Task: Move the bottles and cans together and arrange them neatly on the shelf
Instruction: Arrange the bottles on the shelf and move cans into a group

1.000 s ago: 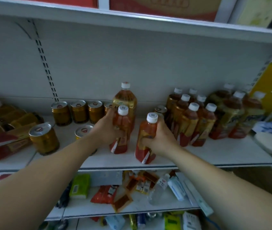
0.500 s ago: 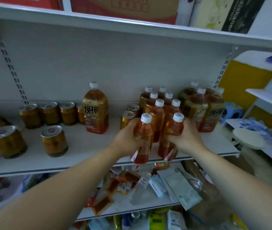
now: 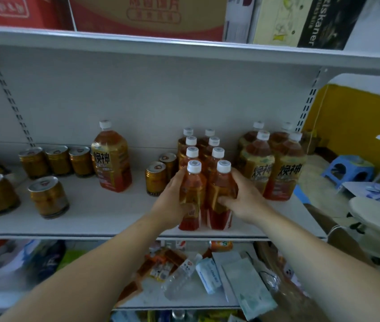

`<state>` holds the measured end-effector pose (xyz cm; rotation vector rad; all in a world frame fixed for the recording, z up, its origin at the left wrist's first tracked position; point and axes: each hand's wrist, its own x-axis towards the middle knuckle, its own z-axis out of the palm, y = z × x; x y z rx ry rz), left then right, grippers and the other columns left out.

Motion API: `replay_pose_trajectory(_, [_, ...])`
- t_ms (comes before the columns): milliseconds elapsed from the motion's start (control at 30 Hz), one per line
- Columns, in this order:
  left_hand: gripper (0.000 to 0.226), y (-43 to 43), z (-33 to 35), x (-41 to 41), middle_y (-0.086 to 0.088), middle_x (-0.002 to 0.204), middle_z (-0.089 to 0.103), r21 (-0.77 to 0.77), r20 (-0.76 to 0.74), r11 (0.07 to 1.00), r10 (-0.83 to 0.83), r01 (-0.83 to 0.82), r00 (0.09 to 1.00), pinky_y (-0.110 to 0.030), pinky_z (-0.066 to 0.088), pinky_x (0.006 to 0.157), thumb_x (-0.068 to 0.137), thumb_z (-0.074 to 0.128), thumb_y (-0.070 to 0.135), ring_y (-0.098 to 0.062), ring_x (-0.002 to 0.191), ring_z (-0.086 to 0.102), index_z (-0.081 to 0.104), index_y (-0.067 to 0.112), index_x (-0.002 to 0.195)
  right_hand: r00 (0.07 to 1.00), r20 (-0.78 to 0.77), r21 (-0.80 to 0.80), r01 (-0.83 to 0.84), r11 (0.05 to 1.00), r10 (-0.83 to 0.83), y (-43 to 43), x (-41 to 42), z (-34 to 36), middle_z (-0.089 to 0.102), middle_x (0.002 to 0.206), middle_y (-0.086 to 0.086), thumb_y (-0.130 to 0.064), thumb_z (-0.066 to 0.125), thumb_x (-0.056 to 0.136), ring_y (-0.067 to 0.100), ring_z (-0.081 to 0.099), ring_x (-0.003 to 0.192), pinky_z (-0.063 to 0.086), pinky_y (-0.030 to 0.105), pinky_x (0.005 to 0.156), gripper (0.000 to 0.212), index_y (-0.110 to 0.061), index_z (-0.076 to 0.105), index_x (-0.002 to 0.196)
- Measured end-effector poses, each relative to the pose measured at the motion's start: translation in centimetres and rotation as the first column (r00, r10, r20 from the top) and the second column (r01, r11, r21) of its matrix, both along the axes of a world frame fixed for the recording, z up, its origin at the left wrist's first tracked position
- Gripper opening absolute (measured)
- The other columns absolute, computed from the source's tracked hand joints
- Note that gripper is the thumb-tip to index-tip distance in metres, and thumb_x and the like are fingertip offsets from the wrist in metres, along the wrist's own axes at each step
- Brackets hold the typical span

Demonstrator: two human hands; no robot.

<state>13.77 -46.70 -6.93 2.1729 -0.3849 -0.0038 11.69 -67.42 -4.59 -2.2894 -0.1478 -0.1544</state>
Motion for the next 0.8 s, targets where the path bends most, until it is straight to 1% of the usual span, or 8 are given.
replay_pose_trajectory(100, [0.107,-0.4,0.1,0.3,0.008,0.14,0.046,0.033,-0.017,0.999,-0.002,0.003,1.0,-0.041,0.042,0.103,0.082,0.069,0.013,-0.016,0.122,0.049,-0.01,0.056,0.14,1.0,-0.016,0.0,-0.005,1.0,0.005,-0.6,0.3,-0.5,0.046,0.142,-0.004,-0.023,0.075,0.081,0.018,0.044,0.129,0.037,0.045,0.108,0.079,-0.037,0.03,0.144])
replay_pose_trajectory(233, [0.107,-0.4,0.6,0.5,0.011,0.131,0.052,0.089,-0.038,0.996,0.002,0.001,0.999,-0.035,0.04,0.1,0.082,0.07,0.018,-0.017,0.12,0.051,-0.012,0.052,0.141,0.996,-0.089,0.011,-0.027,1.0,0.027,-0.2,1.8,0.8,0.054,0.123,-0.006,-0.029,0.081,0.069,0.017,0.052,0.117,0.043,0.04,0.1,0.076,-0.027,0.041,0.134])
replay_pose_trajectory(300, [0.108,0.2,0.9,0.6,0.009,0.136,0.049,0.109,-0.076,0.994,-0.013,0.021,0.997,-0.038,0.038,0.103,0.079,0.073,0.023,-0.019,0.126,0.047,-0.009,0.05,0.142,0.998,-0.064,0.014,0.004,1.0,-0.003,0.3,2.3,1.8,0.055,0.122,-0.006,-0.04,0.082,0.065,0.015,0.053,0.112,0.044,0.036,0.095,0.078,-0.024,0.044,0.131])
replay_pose_trajectory(367, [0.11,1.5,1.2,0.5,0.004,0.146,0.04,0.151,-0.101,0.988,-0.016,0.031,0.995,-0.039,0.033,0.105,0.075,0.076,0.031,-0.021,0.134,0.038,-0.008,0.048,0.144,0.999,0.021,0.024,0.049,0.998,-0.05,0.8,2.6,2.9,0.05,0.134,-0.004,-0.05,0.079,0.063,0.017,0.051,0.119,0.044,0.039,0.099,0.089,-0.027,0.039,0.138])
replay_pose_trajectory(433, [0.107,3.7,1.6,0.5,0.001,0.153,0.029,0.246,-0.084,0.969,0.032,-0.01,0.996,-0.039,0.03,0.105,0.075,0.075,0.038,-0.024,0.137,0.032,-0.006,0.045,0.146,0.994,0.106,-0.028,0.043,0.999,-0.04,1.4,2.8,4.3,0.045,0.14,-0.003,-0.061,0.072,0.062,0.018,0.049,0.123,0.041,0.035,0.098,0.093,-0.029,0.036,0.142])
replay_pose_trajectory(567, [0.089,10.2,3.0,1.1,-0.002,0.153,0.029,0.42,0.047,0.887,0.191,-0.193,0.98,-0.04,0.03,0.109,0.079,0.069,0.044,-0.025,0.136,0.034,0.013,0.036,0.148,0.98,0.194,-0.272,0.019,0.962,0.036,3.9,3.7,7.0,0.047,0.136,-0.001,-0.062,0.067,0.072,0.021,0.048,0.121,0.037,0.03,0.085,0.077,-0.03,0.041,0.137])
replay_pose_trajectory(667, [0.078,16.2,3.5,1.3,-0.001,0.146,0.041,0.503,0.111,0.819,0.257,-0.277,0.96,-0.042,0.034,0.107,0.078,0.069,0.046,-0.023,0.13,0.041,0.027,0.036,0.143,0.971,0.22,-0.365,-0.005,0.931,0.092,7.2,4.4,8.0,0.045,0.139,0.0,-0.059,0.064,0.076,0.023,0.045,0.124,0.041,0.038,0.096,0.073,-0.029,0.041,0.139])
replay_pose_trajectory(800, [0.082,23.1,2.9,1.7,-0.001,0.155,0.026,0.637,0.153,0.671,0.372,-0.38,0.915,-0.045,0.024,0.112,0.078,0.066,0.052,-0.025,0.141,0.023,0.026,0.028,0.147,0.964,0.224,-0.407,-0.039,0.913,0.141,13.1,6.0,8.8,0.04,0.144,0.002,-0.059,0.063,0.079,0.024,0.04,0.129,0.038,0.036,0.095,0.077,-0.026,0.035,0.143])
